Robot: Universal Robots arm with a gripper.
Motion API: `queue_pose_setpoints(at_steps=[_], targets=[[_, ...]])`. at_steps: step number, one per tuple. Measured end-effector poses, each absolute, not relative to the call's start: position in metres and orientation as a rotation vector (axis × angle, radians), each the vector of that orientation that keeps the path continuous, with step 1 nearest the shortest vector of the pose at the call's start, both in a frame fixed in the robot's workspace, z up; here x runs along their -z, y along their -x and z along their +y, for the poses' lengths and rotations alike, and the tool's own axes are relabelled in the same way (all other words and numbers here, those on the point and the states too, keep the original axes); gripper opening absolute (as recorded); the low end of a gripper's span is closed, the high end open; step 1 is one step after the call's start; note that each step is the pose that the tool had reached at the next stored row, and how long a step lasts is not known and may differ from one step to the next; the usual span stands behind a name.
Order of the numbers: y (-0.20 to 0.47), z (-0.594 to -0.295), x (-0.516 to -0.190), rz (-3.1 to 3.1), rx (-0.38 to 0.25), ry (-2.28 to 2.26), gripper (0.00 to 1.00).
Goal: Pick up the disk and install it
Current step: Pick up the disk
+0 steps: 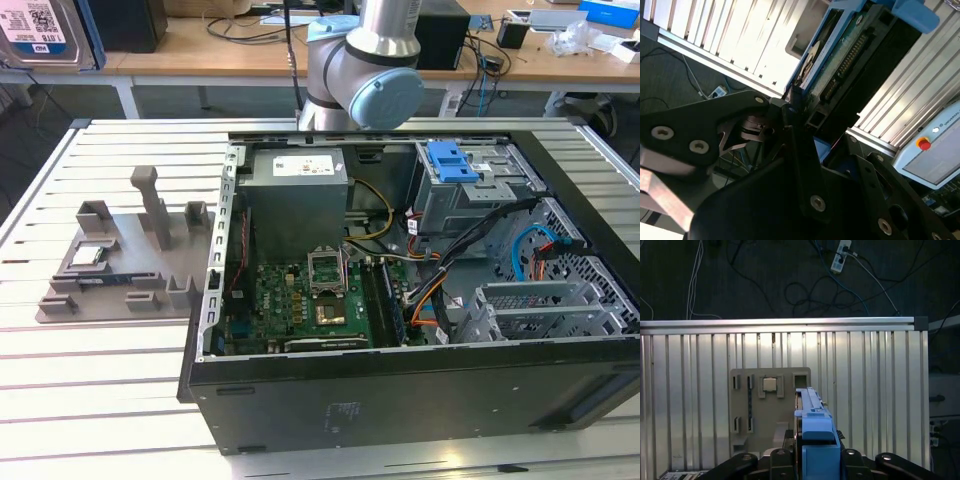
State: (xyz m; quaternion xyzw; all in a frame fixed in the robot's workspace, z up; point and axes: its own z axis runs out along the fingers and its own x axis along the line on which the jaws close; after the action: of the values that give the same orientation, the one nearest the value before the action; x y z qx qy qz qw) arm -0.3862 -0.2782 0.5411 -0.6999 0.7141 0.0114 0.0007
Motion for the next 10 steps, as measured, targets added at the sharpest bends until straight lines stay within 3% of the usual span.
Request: queue_pose_setpoints(at_steps=[10], targets=[[0.371, -0.286, -0.541, 2.244, -0.038, 2.199, 0.37]])
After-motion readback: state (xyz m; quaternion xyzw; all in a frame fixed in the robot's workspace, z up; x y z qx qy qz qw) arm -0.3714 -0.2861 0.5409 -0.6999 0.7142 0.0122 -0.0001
